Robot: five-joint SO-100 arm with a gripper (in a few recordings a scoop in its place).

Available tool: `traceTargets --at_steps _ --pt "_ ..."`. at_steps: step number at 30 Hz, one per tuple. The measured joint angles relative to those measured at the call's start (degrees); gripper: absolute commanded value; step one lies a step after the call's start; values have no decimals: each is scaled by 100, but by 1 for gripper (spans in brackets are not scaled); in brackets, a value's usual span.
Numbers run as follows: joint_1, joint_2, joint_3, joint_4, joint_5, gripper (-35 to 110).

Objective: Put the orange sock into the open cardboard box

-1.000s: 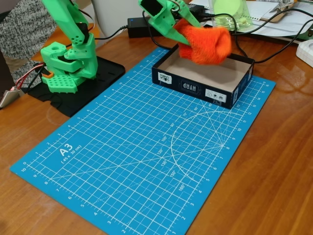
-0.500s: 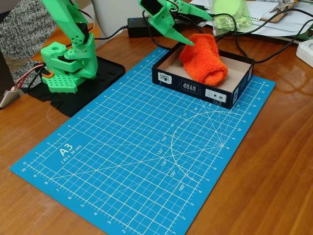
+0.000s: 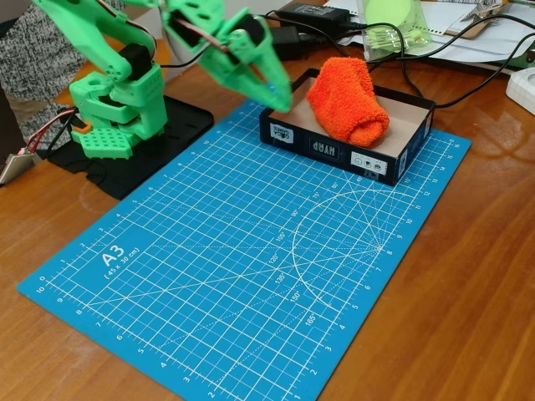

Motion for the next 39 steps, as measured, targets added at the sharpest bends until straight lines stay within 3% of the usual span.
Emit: traceTargets --at_steps 5,20,39 --pt "255 888 404 1046 158 0" --pt "527 3674 2101 2162 -97 0" --pt "475 3964 2443 2215 -88 0"
